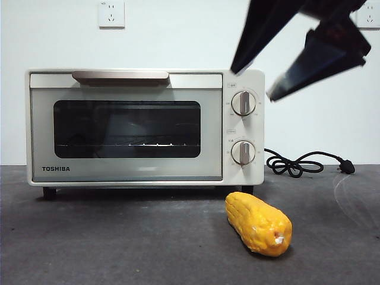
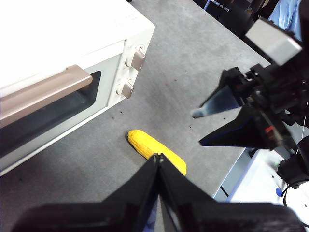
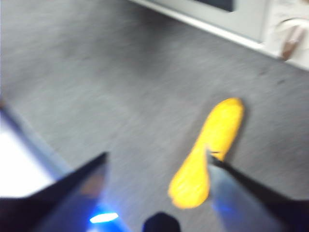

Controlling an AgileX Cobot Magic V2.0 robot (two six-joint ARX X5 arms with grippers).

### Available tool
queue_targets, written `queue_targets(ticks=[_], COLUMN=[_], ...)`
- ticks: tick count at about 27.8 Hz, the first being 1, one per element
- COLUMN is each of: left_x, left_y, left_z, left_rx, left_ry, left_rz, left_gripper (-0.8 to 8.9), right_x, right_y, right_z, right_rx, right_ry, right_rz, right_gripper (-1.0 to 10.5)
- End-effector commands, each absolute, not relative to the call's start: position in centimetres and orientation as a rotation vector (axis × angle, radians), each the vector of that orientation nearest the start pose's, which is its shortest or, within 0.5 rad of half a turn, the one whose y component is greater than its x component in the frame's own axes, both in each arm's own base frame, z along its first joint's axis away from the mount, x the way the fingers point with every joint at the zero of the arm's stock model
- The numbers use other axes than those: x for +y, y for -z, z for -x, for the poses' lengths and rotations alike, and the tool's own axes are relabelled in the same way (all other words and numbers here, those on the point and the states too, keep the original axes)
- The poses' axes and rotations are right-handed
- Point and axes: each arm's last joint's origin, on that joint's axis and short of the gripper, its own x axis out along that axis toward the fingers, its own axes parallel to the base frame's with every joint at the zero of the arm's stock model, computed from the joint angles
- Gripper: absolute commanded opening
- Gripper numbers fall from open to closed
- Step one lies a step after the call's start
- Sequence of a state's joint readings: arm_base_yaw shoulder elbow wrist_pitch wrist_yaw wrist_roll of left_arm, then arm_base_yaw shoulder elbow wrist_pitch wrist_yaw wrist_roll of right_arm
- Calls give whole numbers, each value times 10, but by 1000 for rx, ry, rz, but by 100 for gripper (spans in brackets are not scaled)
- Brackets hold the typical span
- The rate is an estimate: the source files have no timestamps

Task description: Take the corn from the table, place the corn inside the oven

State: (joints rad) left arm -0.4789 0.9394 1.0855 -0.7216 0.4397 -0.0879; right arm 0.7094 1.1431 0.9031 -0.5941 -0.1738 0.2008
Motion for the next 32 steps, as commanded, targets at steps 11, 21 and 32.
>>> queue_targets(ticks=[11,21,32], left_x=[-92,-92,-91], left_y=[-360,-360,-357], left_z=[-150,-150,-148], left_rx=[644,648,689], left_ry=[871,871,867], left_rz=[54,54,48], left_gripper=[-6,-6,-6], right_x=[175,187,202], right_y=[-240,-207,-157], right_z=[-183,-197,-212], right_rx=[995,1101,1227], right_ry=[-613,-561,-521], right_rz=[155,206,260], right_gripper=[630,626,431])
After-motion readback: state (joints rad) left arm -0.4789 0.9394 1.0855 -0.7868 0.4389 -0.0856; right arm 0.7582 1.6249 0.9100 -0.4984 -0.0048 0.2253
